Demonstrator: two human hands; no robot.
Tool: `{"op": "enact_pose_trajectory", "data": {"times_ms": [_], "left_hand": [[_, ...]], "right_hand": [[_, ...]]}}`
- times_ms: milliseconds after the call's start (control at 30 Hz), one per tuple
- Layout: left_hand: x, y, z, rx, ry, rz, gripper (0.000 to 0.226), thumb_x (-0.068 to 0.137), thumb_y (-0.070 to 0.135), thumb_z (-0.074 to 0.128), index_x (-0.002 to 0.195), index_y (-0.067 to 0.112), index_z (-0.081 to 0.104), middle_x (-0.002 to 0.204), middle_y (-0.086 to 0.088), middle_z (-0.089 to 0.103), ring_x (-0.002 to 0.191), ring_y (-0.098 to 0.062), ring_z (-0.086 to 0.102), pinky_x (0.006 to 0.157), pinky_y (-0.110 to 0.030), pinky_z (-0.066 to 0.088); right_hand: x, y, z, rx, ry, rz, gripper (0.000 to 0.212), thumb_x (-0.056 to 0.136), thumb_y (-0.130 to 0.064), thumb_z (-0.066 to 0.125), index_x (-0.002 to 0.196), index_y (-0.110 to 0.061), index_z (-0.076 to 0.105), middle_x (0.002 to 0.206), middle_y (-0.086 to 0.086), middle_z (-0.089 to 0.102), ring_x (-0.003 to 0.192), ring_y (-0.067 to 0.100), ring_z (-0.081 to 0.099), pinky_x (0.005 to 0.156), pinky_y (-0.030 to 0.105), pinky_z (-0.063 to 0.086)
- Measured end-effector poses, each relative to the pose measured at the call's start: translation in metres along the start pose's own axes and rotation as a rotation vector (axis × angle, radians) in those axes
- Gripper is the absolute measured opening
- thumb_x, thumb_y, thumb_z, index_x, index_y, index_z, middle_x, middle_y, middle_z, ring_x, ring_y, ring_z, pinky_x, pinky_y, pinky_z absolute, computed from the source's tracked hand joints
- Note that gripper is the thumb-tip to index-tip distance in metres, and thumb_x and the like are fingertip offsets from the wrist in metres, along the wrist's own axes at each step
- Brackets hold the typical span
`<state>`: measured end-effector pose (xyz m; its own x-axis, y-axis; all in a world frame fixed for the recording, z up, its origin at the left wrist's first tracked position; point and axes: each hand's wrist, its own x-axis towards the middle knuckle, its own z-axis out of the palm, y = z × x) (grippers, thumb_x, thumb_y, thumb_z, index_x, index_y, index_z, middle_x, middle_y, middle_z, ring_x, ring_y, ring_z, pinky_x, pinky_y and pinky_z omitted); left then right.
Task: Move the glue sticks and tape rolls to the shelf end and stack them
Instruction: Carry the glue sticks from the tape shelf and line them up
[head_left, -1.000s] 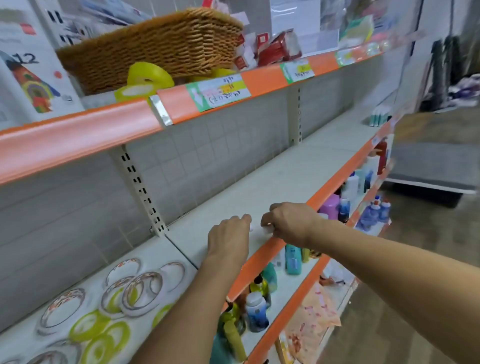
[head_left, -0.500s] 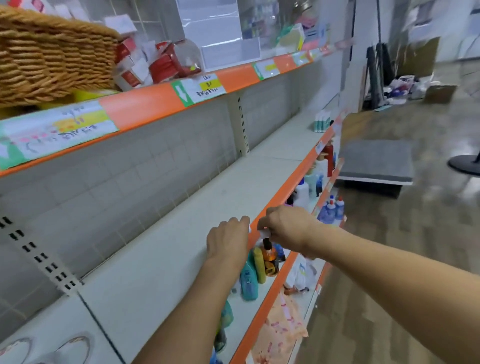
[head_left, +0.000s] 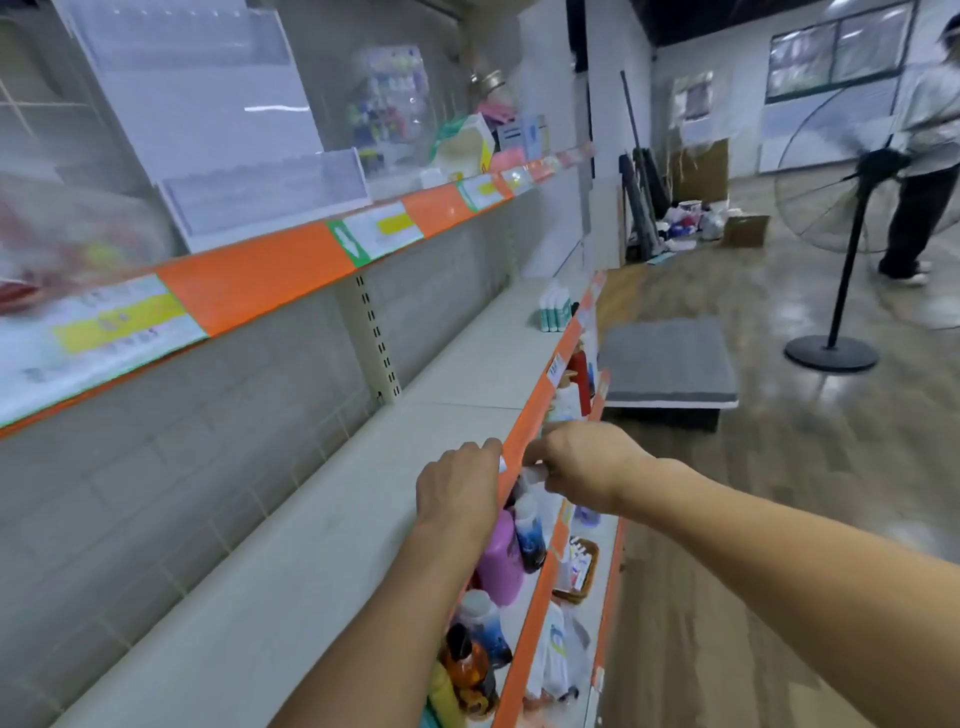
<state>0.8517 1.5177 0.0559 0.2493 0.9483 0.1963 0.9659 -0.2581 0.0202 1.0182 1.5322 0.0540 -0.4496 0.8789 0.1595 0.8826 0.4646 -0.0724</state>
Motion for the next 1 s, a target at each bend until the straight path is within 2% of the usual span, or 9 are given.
{"op": "enact_pose_trajectory", "data": {"times_ms": [133,233,267,367,500,767,867,1000], "left_hand": [[0.063,0.011,0.011,-0.016,0.016,0.057,0.02,0.1,0.025,0.043,0.118,0.023,0.052,0.114,-0.004,0.058,0.109,-0.029,0.057,0.081,-0.035,0.043],[0.1,0.021,0.026,-0.025,0.003,0.09,0.019,0.098,0.02,0.046,0.116,0.024,0.052,0.112,-0.004,0.059,0.107,-0.029,0.058,0.081,-0.036,0.045],[0.113,0.025,0.032,-0.024,-0.003,0.1,0.019,0.098,0.02,0.046,0.116,0.024,0.052,0.111,-0.004,0.059,0.105,-0.029,0.059,0.081,-0.037,0.046],[0.153,0.038,0.046,0.001,-0.035,0.102,0.024,0.094,0.013,0.049,0.117,0.022,0.051,0.108,-0.005,0.059,0.101,-0.03,0.059,0.079,-0.038,0.047],[0.211,0.063,0.066,0.036,-0.064,0.102,0.029,0.09,0.009,0.051,0.117,0.022,0.05,0.112,-0.005,0.059,0.103,-0.031,0.06,0.073,-0.036,0.042],[0.335,0.118,0.096,-0.045,-0.043,0.028,0.029,0.094,0.007,0.044,0.118,0.022,0.05,0.112,-0.005,0.061,0.101,-0.031,0.06,0.077,-0.037,0.047],[0.38,0.137,0.098,-0.068,-0.028,-0.015,0.025,0.092,0.007,0.046,0.112,0.022,0.05,0.11,-0.005,0.061,0.098,-0.03,0.06,0.074,-0.037,0.045],[0.432,0.164,0.104,-0.094,-0.017,-0.065,0.032,0.092,0.012,0.052,0.122,0.024,0.048,0.112,-0.006,0.061,0.1,-0.03,0.06,0.073,-0.036,0.042]], "right_hand": [[0.033,0.046,0.004,-0.007,0.007,0.051,0.032,0.091,-0.015,0.06,0.118,-0.031,0.066,0.1,-0.005,0.056,0.1,0.021,0.059,0.066,0.03,0.04],[0.049,0.08,0.006,-0.005,0.008,0.083,0.022,0.092,-0.017,0.056,0.109,-0.026,0.067,0.082,-0.009,0.042,0.085,0.019,0.052,0.063,0.03,0.038],[0.054,0.092,0.008,-0.008,-0.004,0.093,0.02,0.092,-0.017,0.056,0.106,-0.025,0.067,0.081,-0.008,0.043,0.084,0.02,0.051,0.062,0.031,0.039],[0.073,0.133,0.016,-0.022,-0.035,0.141,0.02,0.088,-0.016,0.059,0.104,-0.026,0.066,0.095,-0.003,0.059,0.091,0.025,0.059,0.066,0.033,0.049],[0.101,0.193,0.026,0.003,-0.049,0.153,0.025,0.089,-0.02,0.06,0.112,-0.029,0.067,0.108,-0.002,0.061,0.101,0.025,0.058,0.077,0.038,0.053],[0.174,0.323,0.021,-0.026,-0.111,0.098,0.026,0.09,-0.02,0.061,0.113,-0.031,0.066,0.107,-0.003,0.06,0.102,0.023,0.059,0.069,0.032,0.047],[0.203,0.368,0.007,-0.041,-0.097,0.067,0.028,0.088,-0.022,0.06,0.115,-0.028,0.066,0.107,0.0,0.061,0.104,0.025,0.059,0.072,0.035,0.049],[0.232,0.419,-0.002,-0.031,-0.091,0.027,0.034,0.091,-0.017,0.057,0.121,-0.029,0.065,0.114,0.0,0.061,0.109,0.024,0.057,0.076,0.035,0.048]]}}
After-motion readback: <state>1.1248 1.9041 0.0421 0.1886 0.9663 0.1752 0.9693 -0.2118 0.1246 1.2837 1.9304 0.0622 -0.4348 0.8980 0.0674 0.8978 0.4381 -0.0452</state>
